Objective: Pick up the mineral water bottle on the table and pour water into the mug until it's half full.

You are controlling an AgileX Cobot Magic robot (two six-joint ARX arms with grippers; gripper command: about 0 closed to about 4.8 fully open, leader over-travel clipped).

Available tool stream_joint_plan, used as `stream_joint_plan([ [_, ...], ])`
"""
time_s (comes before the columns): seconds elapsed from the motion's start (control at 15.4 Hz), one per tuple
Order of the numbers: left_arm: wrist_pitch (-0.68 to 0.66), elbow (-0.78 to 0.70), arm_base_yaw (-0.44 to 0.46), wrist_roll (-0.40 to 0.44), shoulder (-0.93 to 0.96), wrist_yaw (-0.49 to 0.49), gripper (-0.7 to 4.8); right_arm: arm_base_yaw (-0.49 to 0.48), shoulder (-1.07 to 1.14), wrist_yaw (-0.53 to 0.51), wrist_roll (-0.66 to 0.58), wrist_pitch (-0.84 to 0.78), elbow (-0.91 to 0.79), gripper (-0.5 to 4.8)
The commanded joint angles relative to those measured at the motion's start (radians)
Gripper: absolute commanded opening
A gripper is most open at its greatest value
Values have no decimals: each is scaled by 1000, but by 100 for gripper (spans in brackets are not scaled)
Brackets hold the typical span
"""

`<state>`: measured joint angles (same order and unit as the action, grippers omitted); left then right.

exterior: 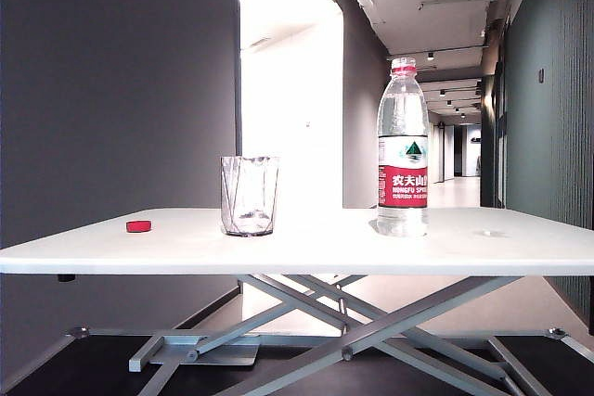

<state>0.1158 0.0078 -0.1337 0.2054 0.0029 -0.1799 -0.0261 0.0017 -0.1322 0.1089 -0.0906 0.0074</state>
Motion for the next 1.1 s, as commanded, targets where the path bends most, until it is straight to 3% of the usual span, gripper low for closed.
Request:
stream_joint_plan([
  [0.06, 12, 2, -1, -3, 1, -4, -6, 0, -2, -1, -5, -11, -2, -1],
  [0.52, 12, 2, -1, -3, 1, -4, -6, 0, -2, 0, -5, -20, -2, -1],
  [0.65, 12, 2, -1, -3, 1, -4, -6, 3, -2, -10, -57, -49, -2, -1],
  [0.91, 12, 2, -1, -3, 1, -4, -6, 4, 0, -161, -200, -166, 4, -1],
  [1.1, 12, 2, -1, -3, 1, -4, -6, 18, 29, -185, -200, -121, 50, -1],
])
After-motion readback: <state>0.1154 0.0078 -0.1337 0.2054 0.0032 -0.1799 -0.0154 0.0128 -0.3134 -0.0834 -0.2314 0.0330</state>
